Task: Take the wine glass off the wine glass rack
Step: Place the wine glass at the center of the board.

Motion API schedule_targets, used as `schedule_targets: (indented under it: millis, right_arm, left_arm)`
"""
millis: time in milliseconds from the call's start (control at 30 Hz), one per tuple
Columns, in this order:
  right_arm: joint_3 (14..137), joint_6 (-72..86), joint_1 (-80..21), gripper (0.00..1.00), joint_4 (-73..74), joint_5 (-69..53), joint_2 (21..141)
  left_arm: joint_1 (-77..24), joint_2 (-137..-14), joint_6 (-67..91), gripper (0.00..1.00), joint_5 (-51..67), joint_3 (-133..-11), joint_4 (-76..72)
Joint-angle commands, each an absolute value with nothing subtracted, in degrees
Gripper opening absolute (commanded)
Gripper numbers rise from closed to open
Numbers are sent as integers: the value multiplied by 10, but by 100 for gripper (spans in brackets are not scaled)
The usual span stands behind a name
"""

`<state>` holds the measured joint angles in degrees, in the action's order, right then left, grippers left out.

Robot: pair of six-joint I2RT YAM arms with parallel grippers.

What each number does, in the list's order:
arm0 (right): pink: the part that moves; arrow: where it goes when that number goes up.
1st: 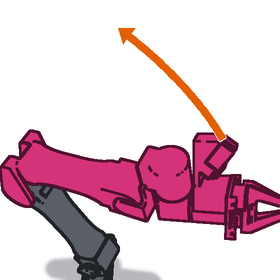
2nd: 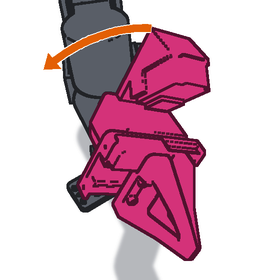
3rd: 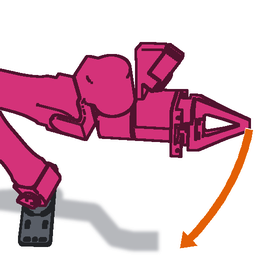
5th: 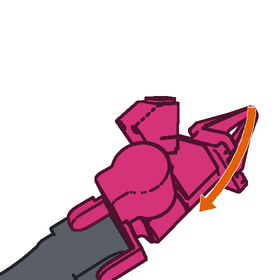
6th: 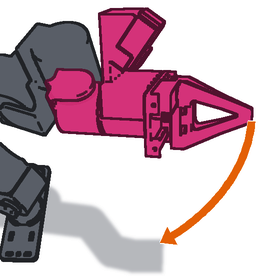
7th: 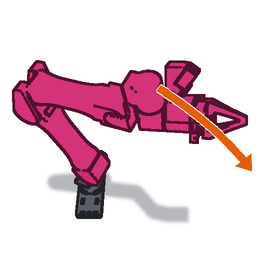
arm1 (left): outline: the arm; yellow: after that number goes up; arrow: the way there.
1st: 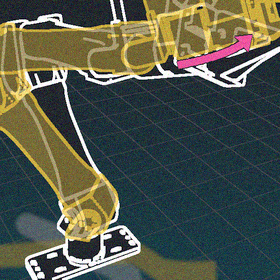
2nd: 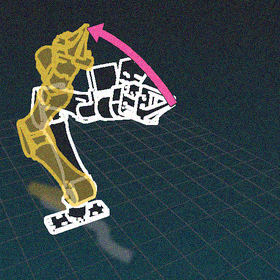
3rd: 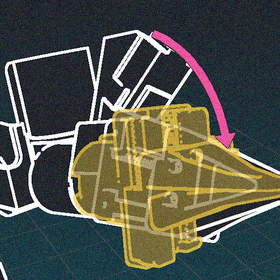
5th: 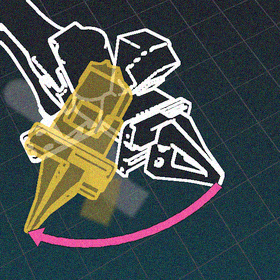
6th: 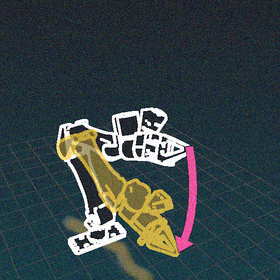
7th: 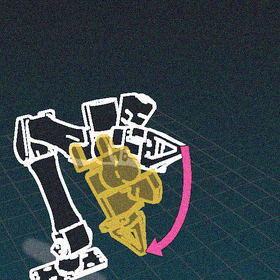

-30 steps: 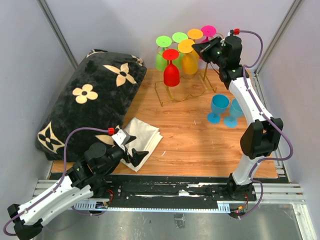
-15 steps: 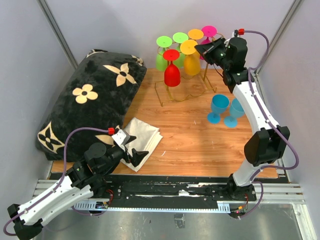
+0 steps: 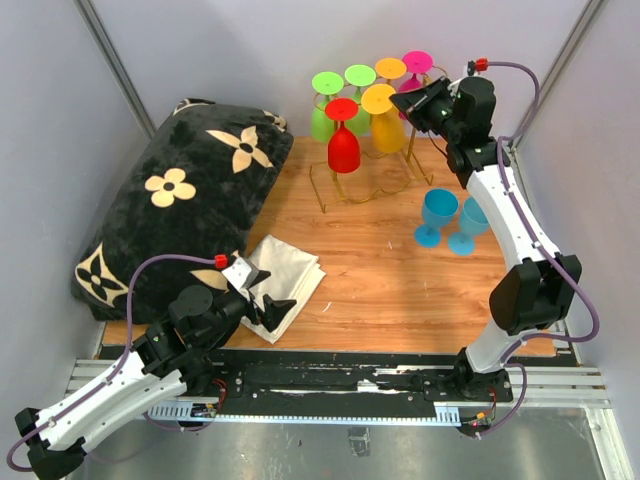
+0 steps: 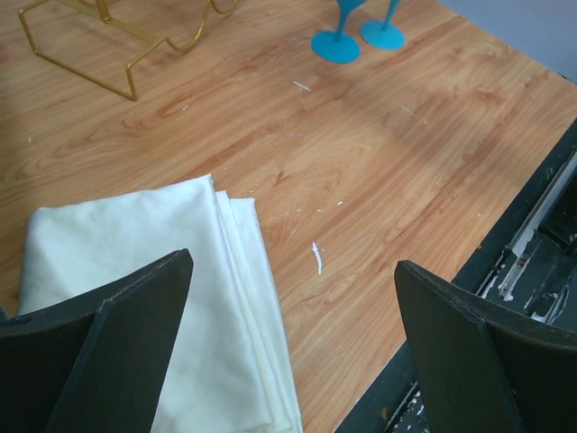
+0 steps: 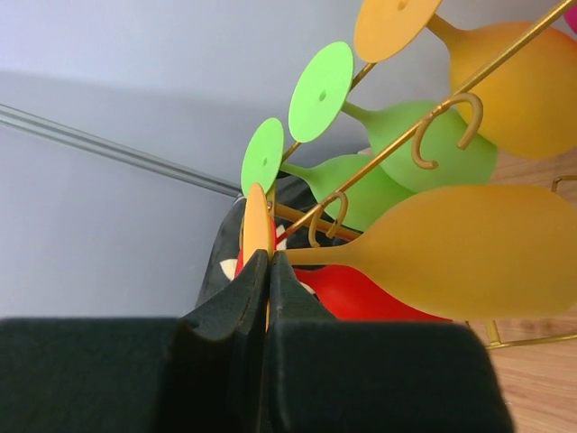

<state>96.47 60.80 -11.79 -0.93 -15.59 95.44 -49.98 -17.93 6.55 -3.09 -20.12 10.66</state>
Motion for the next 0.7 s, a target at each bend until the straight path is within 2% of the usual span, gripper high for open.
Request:
schedule_targets:
  millis: [0,133,267,400,533,667]
  right_arm:
    - [949,556,-126,1,-19,-174,911]
    - [905,514,-126,1,-35,-207,860]
    - [805,498,-126,1,-74,-243,788]
    - [710,476,-126,1,-96,-287,712]
    - [640,452,-126,1,-89,-388,643]
    - [571,433,-127,1,-55,-460,552]
  left_arm:
    - [-501,-177,71,100,-43,-202,97]
    - [-501,-159,7,100,-62,-213,80]
    - [-501,-169,5,100,-143,-251,-26]
    - [-501,-237,91,100,-150,-290,-114]
    - [-501,-326,196,100,-158,-348,-93]
    - [-501,-387,266,100,-116,-366,-96]
